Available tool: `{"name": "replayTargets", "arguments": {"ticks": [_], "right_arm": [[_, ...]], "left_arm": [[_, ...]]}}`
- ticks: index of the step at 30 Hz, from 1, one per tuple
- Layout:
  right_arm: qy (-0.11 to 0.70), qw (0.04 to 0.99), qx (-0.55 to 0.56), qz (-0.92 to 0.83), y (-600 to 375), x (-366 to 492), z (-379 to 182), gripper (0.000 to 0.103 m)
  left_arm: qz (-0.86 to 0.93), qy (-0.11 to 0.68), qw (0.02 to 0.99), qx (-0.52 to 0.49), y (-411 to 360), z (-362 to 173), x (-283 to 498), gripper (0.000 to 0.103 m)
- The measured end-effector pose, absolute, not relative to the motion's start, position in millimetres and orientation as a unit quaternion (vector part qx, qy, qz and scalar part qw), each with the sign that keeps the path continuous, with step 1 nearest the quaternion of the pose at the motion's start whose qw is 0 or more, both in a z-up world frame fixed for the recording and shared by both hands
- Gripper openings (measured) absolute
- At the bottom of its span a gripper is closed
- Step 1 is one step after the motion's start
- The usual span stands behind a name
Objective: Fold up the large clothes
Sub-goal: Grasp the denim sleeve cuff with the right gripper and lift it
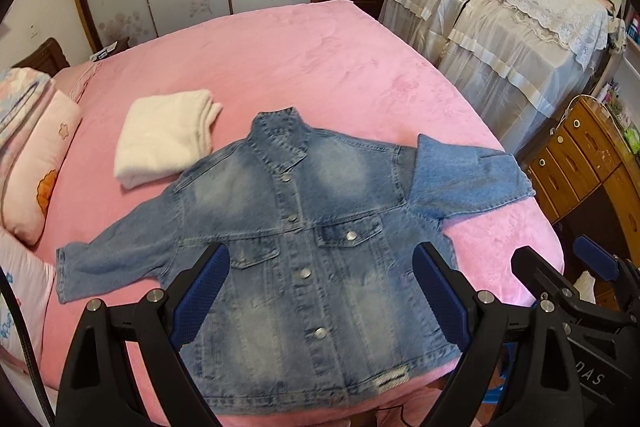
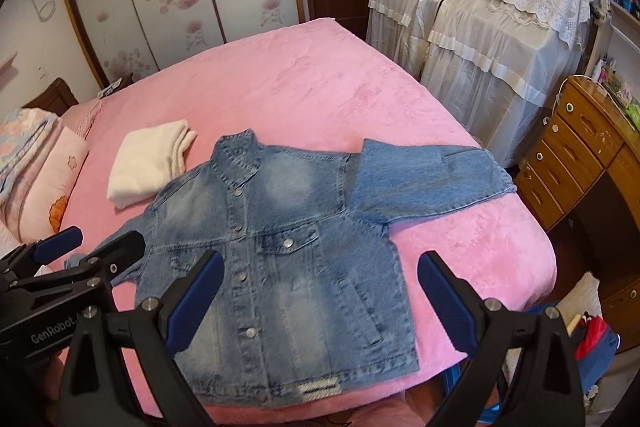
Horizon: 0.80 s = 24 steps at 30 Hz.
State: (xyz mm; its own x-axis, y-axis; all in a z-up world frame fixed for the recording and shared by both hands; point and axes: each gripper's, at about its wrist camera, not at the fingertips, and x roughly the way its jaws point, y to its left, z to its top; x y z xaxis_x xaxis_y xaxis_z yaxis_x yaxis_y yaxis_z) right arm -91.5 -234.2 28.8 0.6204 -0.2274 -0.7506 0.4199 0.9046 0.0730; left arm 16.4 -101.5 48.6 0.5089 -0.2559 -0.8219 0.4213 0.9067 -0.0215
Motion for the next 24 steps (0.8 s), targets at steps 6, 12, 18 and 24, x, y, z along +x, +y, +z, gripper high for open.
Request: {"name": "replayTargets", "arguments": {"ticks": [6,12,18,24], "right_arm": [[0.389,0.893,0.145,-0.174,-304.0,-81.4,21.2,0.097],[0.378,0.895,0.162,-0.174,-393.1,-71.4,9.3,0.095],[0.401,0.876,0.198,-0.182,-496.1,-54.1,-23.1,0.088],[0.432,0.833,0.267,-0.217,-601.6,-49.1,-86.3,0.074]], "left_arm": [[-0.206,0.426,0.877,0.085,-174.4,52.3,26.5,0.091],[-0.209,0.42,0.882,0.034,-247.9,47.1,54.0,0.091],[-0.205,0.454,0.865,0.054,-330.7,15.8,86.0,0.091],[-0.191,0.471,0.858,0.069,-389.7,-27.0,106.0,0.087]]}}
